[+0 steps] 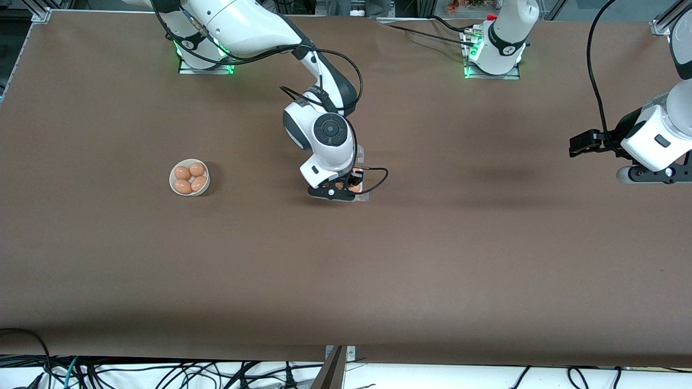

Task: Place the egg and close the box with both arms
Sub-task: 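Lower the egg into the carton and open the right gripper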

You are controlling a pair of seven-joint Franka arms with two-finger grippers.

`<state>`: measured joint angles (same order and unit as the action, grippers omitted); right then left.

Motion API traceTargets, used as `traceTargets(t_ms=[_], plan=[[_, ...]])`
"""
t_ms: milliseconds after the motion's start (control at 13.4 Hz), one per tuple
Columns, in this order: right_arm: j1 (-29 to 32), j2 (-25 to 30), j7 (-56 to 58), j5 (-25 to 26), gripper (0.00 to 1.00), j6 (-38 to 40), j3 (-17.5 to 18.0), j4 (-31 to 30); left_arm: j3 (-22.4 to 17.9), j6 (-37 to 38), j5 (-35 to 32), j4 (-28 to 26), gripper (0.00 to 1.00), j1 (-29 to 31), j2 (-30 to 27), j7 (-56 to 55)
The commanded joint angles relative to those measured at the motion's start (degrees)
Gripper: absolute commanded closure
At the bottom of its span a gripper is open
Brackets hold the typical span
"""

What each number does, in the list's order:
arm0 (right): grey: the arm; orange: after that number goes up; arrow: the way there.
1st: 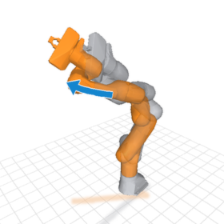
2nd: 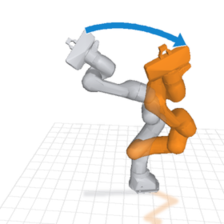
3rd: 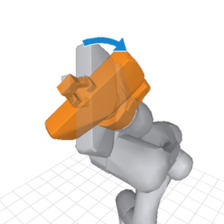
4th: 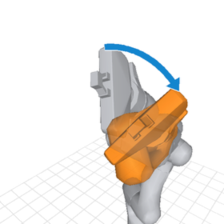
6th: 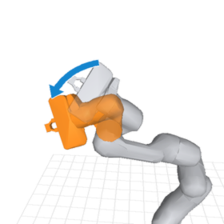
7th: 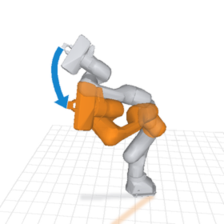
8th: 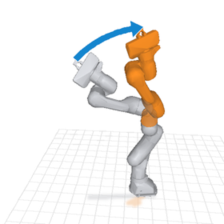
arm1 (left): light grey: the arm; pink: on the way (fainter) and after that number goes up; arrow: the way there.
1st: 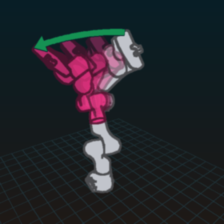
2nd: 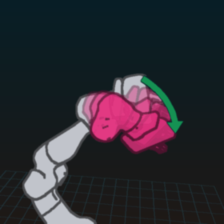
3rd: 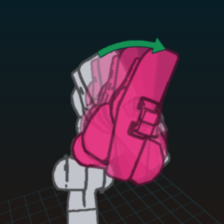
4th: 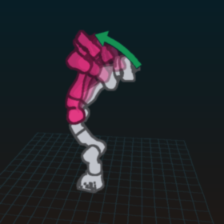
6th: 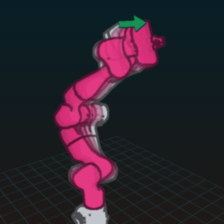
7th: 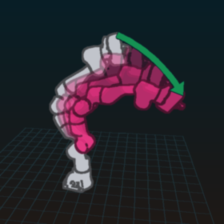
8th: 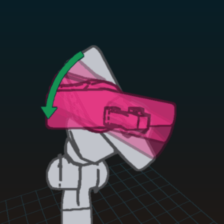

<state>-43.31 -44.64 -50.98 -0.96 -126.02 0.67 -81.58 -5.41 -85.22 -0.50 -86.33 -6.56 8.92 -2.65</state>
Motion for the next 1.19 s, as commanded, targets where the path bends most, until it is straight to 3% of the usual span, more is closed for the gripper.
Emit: traceTargets(t_ms=[0,75,149,746,1119], plan=[[-0.5,-1.0,0.4,-0.3,0.7,-0.3,-0.5,1.2,0.1,0.7,1.1,1.6,0.0,0.2,0.8,1.4],[-0.5,-1.0,0.4,-0.4,0.19,-0.3,-0.5,1.2,0.1,0.7,1.1,1.6,0.0,0.2,0.8,1.4],[-0.2,-0.9,0.6,-0.3,0.0,-0.3,-0.6,1.4,0.1,0.7,1.1,1.6,0.0,0.1,0.8,1.4],[4.8,0.5,6.7,0.0,0.0,-0.3,-1.0,3.0,0.6,0.8,3.1,1.5,0.0,-2.0,0.8,0.5],[10.2,3.0,12.1,-0.3,0.0,0.3,-2.9,3.2,1.1,0.8,4.5,1.5,0.0,-9.7,2.5,-3.9]])
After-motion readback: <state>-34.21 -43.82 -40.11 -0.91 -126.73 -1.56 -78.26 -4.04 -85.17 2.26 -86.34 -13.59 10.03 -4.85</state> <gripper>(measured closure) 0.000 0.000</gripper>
